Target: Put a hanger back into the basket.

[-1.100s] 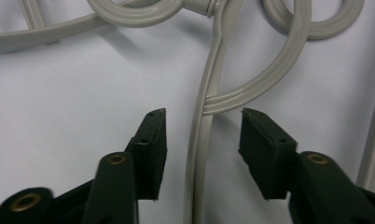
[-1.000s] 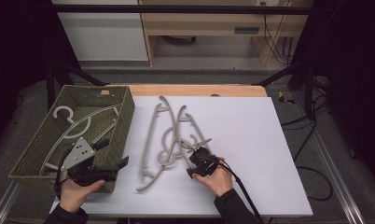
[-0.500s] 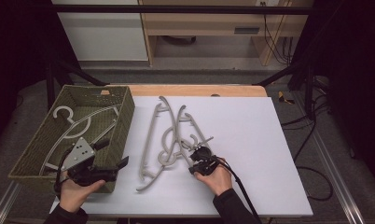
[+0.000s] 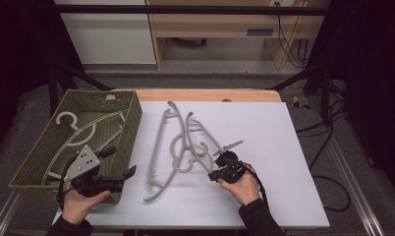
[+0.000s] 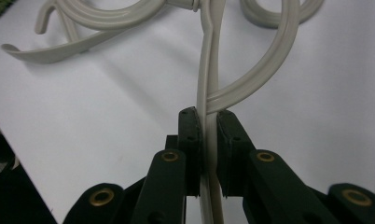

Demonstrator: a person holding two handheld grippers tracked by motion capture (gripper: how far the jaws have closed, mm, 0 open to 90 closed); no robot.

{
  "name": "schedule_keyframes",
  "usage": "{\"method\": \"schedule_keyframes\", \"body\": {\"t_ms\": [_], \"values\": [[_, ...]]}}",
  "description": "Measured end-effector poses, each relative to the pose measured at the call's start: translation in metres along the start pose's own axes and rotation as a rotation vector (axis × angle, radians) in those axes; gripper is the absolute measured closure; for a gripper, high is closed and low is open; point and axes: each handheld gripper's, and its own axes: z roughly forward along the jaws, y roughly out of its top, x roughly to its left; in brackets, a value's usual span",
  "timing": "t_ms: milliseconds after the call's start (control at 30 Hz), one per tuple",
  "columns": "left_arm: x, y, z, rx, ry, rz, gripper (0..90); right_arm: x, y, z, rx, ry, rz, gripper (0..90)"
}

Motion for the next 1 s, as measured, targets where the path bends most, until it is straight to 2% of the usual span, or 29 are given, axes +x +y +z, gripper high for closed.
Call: {"method": "schedule_keyframes", "body": {"t_ms": [167,267,367,467,567,733,933,1000], "values": [[-0.003,0.001,0.001,0.003,-0.013,0.007,12.0,-0.011,-0.003,-0.024,-0.042,0.044,-0.05,81.6],[-0.004,0.002,0.001,0.011,-0.022,0.023,12.4,-0.017,-0.006,-0.038,-0.077,0.079,-0.108,81.6],[-0.007,0.003,0.002,0.025,-0.039,0.04,12.4,-0.02,-0.009,-0.052,-0.094,0.142,-0.146,81.6],[-0.011,0.005,0.003,0.04,-0.052,0.075,12.2,-0.023,-0.012,-0.064,-0.105,0.183,-0.197,81.6],[-0.016,0.009,0.005,0.056,-0.078,0.118,12.2,-0.025,-0.014,-0.073,-0.114,0.232,-0.216,81.6],[-0.025,0.013,0.012,0.081,-0.121,0.18,12.3,-0.023,-0.018,-0.079,-0.102,0.295,-0.254,81.6],[-0.038,0.014,0.02,0.112,-0.151,0.248,11.8,-0.01,-0.022,-0.08,-0.062,0.395,-0.335,81.6],[-0.041,0.015,0.021,0.124,-0.158,0.288,12.7,-0.006,-0.023,-0.079,-0.048,0.414,-0.367,81.5]]}}
